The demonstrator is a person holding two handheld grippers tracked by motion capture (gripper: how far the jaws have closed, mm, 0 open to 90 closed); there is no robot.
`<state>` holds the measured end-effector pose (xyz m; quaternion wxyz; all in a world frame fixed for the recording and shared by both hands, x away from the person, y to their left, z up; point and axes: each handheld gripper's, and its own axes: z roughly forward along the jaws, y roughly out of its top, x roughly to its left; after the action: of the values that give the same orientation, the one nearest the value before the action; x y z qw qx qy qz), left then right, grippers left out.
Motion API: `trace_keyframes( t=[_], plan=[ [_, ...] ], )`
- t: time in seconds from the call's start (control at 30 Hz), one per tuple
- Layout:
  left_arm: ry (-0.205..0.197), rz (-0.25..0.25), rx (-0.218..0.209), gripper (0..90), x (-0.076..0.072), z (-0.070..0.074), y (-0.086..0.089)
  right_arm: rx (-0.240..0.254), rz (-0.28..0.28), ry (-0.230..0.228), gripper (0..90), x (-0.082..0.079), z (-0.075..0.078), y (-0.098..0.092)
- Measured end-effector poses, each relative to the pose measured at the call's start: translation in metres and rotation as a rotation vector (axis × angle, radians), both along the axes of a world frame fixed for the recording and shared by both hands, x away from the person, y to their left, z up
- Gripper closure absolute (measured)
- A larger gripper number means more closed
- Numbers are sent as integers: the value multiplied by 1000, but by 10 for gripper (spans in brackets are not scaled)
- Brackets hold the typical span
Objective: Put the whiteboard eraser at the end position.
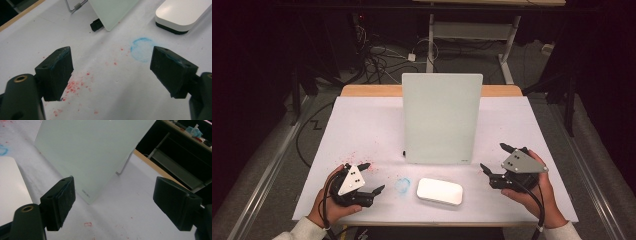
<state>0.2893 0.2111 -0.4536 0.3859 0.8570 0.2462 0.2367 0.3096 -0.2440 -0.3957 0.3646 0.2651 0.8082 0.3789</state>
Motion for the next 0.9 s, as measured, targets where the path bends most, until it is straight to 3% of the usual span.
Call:
trace_keyframes(
  t=[0.53,0.77,0.83,0.9],
  plan=[
    [-2,8,6,179,2,-1,-1,36,-50,8,178,-6,-18,-22],
    [-9,18,15,179,2,-1,0,56,-82,0,170,-6,-32,-34],
    [-13,21,20,179,2,-1,0,58,-89,-21,167,-7,-37,-38],
    [-12,23,21,179,2,-1,-1,70,-89,-10,165,-8,-43,-42]
  ],
)
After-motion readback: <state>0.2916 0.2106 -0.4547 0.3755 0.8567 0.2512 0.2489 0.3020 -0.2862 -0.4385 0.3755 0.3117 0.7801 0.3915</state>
